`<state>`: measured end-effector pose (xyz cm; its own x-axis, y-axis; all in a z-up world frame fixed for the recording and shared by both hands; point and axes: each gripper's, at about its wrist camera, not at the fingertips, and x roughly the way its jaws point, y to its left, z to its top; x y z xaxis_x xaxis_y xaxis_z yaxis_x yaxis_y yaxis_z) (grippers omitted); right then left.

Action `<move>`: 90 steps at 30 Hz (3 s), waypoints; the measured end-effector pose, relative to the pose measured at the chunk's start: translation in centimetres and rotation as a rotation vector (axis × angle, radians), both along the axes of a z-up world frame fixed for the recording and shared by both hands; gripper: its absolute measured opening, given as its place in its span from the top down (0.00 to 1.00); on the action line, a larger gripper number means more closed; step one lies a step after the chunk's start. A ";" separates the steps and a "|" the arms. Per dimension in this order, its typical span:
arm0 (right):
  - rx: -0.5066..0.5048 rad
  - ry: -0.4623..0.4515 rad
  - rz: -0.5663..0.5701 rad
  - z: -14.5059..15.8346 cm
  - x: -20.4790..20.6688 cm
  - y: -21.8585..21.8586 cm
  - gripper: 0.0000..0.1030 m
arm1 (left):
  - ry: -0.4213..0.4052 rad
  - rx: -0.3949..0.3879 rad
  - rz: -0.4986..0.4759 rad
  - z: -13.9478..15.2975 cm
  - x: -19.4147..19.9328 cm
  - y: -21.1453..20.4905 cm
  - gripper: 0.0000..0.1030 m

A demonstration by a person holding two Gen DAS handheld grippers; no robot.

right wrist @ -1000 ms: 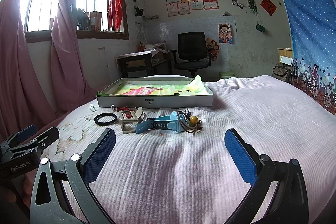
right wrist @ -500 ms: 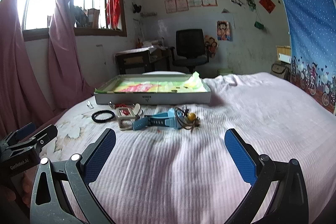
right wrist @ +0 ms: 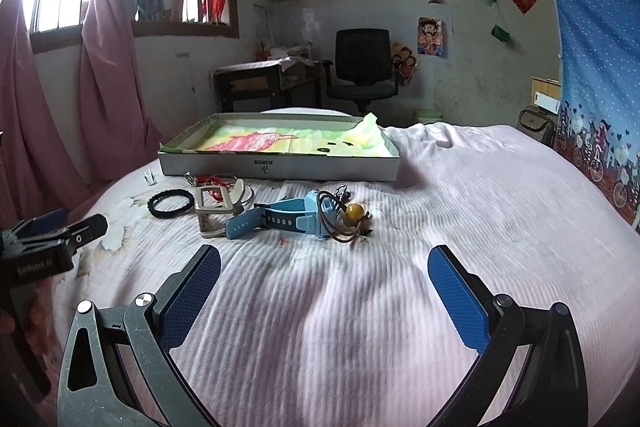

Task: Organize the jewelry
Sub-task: 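Grasp the black hair tie with the left tool while the right tool grasps the silver rectangular buckle, then carry the hair tie with the left tool while the right tool carries the buckle over the tray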

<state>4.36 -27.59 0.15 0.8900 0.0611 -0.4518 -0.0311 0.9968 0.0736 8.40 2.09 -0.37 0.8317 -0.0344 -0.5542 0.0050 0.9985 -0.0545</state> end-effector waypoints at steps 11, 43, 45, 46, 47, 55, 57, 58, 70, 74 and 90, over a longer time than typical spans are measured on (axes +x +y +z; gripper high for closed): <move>0.006 0.050 0.135 0.3 4.9 1.4 0.01 | 0.068 -0.016 -0.114 -0.4 4.8 0.1 0.08; 0.128 0.198 0.352 -1.1 11.9 6.5 0.88 | 0.144 -0.278 -0.254 -2.0 7.7 0.6 0.94; 0.137 0.195 0.353 -1.1 11.7 6.4 0.94 | 0.130 -0.268 -0.252 -1.8 7.4 0.5 0.94; 0.141 0.192 0.351 -1.1 11.6 6.4 0.94 | 0.121 -0.262 -0.249 -1.7 7.3 0.4 0.94; 0.145 0.190 0.350 -1.1 11.5 6.3 0.94 | 0.113 -0.259 -0.245 -1.6 7.1 0.4 0.94; 0.153 0.108 0.352 0.5 10.2 6.5 0.96 | 0.010 -0.247 -0.201 0.3 6.2 0.9 0.95; 0.158 0.079 0.348 1.2 9.9 6.4 0.96 | -0.026 -0.251 -0.197 1.3 6.0 1.1 0.95; 0.164 0.065 0.347 1.6 9.8 6.4 0.96 | -0.034 -0.253 -0.197 1.7 6.0 1.0 0.95; 0.192 -0.083 0.267 5.9 14.7 6.6 0.96 | -0.115 -0.172 -0.107 7.0 12.8 1.0 0.95; 0.191 -0.070 0.239 5.5 17.4 7.2 0.96 | -0.039 -0.137 -0.094 5.9 16.2 0.9 0.95; 0.243 0.138 0.162 0.1 24.6 7.5 0.96 | 0.091 -0.059 -0.082 1.7 19.8 0.9 0.94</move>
